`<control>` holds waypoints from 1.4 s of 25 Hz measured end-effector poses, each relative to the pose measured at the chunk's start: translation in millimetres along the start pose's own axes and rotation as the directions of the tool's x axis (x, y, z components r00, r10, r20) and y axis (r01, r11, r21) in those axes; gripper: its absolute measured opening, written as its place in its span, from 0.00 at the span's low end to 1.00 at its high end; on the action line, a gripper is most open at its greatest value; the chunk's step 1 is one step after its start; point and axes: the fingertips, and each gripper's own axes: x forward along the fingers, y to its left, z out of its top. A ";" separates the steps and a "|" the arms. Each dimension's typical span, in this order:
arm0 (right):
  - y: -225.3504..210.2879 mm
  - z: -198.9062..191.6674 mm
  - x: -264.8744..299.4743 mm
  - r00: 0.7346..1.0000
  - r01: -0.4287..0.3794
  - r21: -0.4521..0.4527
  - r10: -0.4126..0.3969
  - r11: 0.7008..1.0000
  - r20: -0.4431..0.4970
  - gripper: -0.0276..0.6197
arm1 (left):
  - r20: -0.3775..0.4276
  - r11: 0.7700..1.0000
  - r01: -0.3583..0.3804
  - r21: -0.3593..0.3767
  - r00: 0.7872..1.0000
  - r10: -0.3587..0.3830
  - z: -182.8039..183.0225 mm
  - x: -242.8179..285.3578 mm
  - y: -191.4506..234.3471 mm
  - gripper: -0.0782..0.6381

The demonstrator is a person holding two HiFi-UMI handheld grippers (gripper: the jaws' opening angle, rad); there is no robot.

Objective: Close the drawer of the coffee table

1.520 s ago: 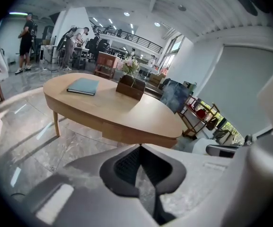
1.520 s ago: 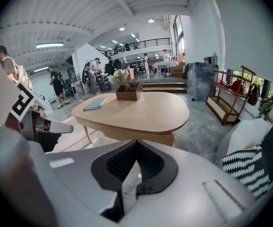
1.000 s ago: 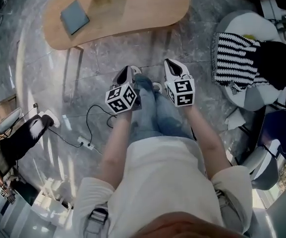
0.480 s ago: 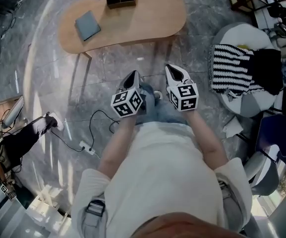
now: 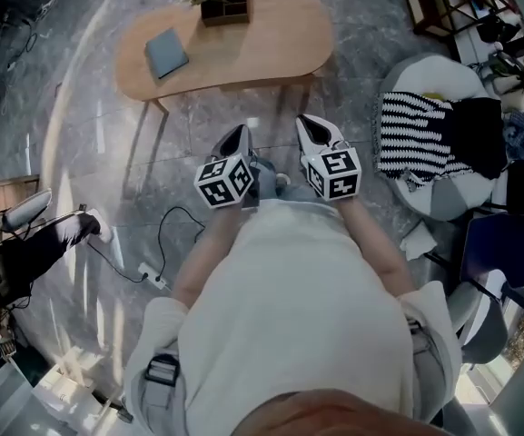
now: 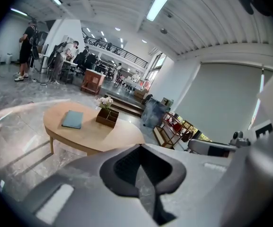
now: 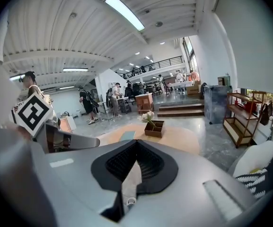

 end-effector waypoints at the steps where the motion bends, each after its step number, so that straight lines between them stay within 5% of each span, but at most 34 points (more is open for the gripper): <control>1: 2.6 4.1 -1.9 1.000 -0.004 -0.002 0.004 1.000 0.008 0.05 | 0.003 1.000 0.004 0.016 1.000 -0.004 3.8 -3.1 -1.4 0.11; 10: 16.3 22.8 -10.6 0.999 -0.014 -0.041 0.016 0.999 0.049 0.05 | 0.024 0.994 0.042 0.099 0.999 -0.045 22.1 -17.2 -10.3 0.11; 26: 22.9 21.9 -7.0 0.997 -0.033 0.027 0.031 0.999 0.068 0.05 | 0.031 0.995 0.051 0.090 0.998 -0.054 22.5 -21.9 -2.1 0.11; 35: 32.8 22.9 -5.4 0.997 -0.052 -0.046 0.055 0.998 0.058 0.04 | 0.041 0.995 0.048 0.092 0.998 -0.052 27.0 -24.7 0.5 0.11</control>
